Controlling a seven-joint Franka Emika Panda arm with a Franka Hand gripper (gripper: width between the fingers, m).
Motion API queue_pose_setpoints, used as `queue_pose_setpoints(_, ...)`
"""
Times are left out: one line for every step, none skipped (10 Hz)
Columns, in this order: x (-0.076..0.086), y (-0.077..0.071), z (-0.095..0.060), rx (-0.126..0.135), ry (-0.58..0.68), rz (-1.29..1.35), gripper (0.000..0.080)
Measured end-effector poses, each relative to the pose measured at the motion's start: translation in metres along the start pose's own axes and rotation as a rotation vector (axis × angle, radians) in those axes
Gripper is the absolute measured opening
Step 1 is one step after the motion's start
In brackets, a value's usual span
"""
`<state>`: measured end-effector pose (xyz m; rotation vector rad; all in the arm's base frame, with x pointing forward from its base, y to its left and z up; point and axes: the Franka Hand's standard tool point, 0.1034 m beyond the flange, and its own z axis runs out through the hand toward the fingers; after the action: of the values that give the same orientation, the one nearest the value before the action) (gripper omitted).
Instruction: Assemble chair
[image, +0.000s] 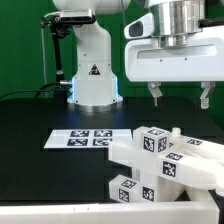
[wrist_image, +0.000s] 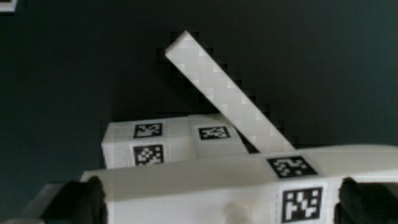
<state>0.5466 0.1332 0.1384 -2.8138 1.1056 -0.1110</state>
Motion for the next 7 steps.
queue_pose_setpoints(-0.001,0.000,0.001,-0.001,-0.001,-0.001,0.0649)
queue_pose_setpoints(-0.003,0.001,0.002,-0.003,-0.002,-0.003,0.0649)
queue_pose_setpoints(-0.018,0.006,0.007,0.004,0.009,0.005,0.0649)
queue_pose_setpoints(-0.044,0.020,0.018,-0.007,0.009,-0.037,0.0649)
queue_pose_setpoints(-0.058,0.037,0.027,-0.020,0.026,-0.156,0.0649)
queue_pose_setpoints(-0.056,0.047,0.030,-0.035,0.032,-0.305,0.0649)
queue_pose_setpoints(-0.050,0.051,0.031,-0.030,0.028,-0.370,0.0649)
